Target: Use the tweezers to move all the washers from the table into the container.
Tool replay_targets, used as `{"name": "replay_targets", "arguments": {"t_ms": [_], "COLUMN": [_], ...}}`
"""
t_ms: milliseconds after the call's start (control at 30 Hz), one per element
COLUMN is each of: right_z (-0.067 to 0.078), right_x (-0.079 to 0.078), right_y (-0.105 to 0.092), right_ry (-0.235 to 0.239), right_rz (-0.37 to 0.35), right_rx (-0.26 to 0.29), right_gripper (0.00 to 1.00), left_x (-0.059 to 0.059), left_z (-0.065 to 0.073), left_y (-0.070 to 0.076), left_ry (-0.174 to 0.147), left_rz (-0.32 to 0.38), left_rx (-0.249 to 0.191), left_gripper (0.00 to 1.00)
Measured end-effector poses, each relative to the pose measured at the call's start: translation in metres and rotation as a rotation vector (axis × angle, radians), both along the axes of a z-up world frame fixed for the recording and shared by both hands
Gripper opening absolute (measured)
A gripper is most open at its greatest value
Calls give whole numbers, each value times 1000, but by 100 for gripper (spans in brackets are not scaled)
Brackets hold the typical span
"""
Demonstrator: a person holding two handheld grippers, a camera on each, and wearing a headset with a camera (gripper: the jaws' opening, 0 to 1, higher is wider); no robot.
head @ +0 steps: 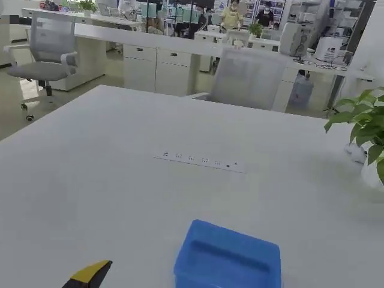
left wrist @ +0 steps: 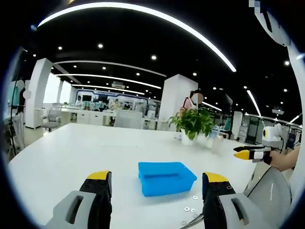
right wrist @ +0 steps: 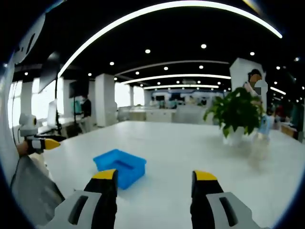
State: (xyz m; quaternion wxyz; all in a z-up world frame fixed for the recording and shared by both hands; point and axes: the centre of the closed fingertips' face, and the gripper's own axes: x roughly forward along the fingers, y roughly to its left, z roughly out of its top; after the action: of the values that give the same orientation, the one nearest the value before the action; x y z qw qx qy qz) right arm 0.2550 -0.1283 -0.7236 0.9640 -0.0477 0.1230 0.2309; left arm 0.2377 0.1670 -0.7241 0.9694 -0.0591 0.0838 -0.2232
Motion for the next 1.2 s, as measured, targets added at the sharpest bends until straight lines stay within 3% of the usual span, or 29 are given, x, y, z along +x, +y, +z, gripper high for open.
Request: {"name": "replay_targets", "arguments": {"t_ms": [133, 333, 600, 1200], "right_z": [-5, -8, -5, -8], "right_x": [-1, -2, -1, -2], "right_y": [7, 8, 5, 4], "right_ry": [26, 50, 37, 37], "right_rz": [26, 47, 28, 29], "right_rx": [-8, 4, 17, -12], "right_gripper": [54, 53, 52, 51], "left_x": [1, 0, 0, 0], "left_z": [-6, -4, 2, 3], "left_y": [9, 2, -3, -7], "left_ry": [4, 10, 9, 16], "left_rz": [7, 7, 17, 12], "left_rx": [-7, 3, 1, 9], "left_gripper": [76, 76, 75, 74]}}
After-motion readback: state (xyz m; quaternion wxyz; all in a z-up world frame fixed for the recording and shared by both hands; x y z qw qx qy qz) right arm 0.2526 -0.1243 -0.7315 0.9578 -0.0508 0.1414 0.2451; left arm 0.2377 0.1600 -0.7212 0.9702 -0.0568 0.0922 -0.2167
